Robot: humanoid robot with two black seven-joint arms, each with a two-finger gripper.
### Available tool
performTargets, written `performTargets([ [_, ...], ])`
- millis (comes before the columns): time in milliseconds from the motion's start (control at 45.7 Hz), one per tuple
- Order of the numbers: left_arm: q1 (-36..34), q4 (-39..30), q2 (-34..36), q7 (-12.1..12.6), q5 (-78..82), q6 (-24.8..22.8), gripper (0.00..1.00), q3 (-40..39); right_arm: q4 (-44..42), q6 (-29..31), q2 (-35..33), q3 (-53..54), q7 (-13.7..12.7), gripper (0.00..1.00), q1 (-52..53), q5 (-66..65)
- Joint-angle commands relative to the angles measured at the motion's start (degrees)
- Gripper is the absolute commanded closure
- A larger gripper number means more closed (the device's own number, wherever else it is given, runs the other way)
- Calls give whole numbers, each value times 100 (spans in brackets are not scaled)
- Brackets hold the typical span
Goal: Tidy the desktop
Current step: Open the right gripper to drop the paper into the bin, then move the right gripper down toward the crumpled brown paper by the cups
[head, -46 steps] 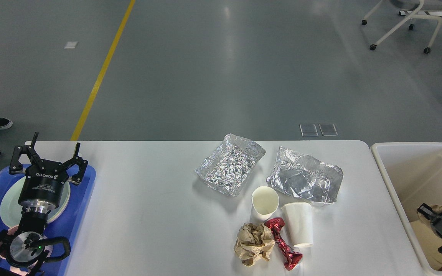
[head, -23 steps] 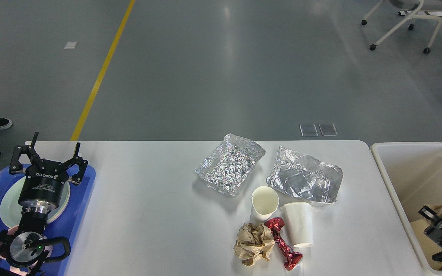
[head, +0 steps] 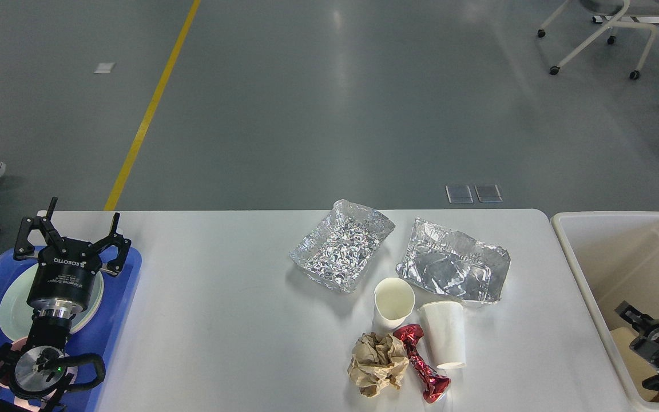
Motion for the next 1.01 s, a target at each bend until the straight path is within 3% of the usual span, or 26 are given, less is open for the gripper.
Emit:
performTargets([
  [0, 0, 0, 0, 0, 0, 0, 4, 0, 573, 434, -401, -111, -9, 0, 481, -430],
  [175, 0, 0, 0, 0, 0, 0, 4, 0, 1575, 1392, -1025, -164, -36, 0, 1632, -1520],
  [306, 0, 0, 0, 9, 0, 0, 4, 0, 2384, 2481, -1455, -269, -36, 0, 2721, -2171],
  [503, 0, 0, 0, 9, 0, 0, 4, 0, 3298, 4152, -1360, -1621, -36, 0, 4822, -2321],
  [766, 0, 0, 0, 9, 0, 0, 4, 0, 5232, 4417, -579, -3055, -36, 0, 7547, -2181],
  [854, 0, 0, 0, 9, 0, 0, 4, 0, 5759, 4575, -147, -3328, -44, 0, 8189, -1655],
  [985, 0, 0, 0, 9, 0, 0, 4, 0, 6610, 4671, -15, -3372, -44, 0, 9163, -714],
])
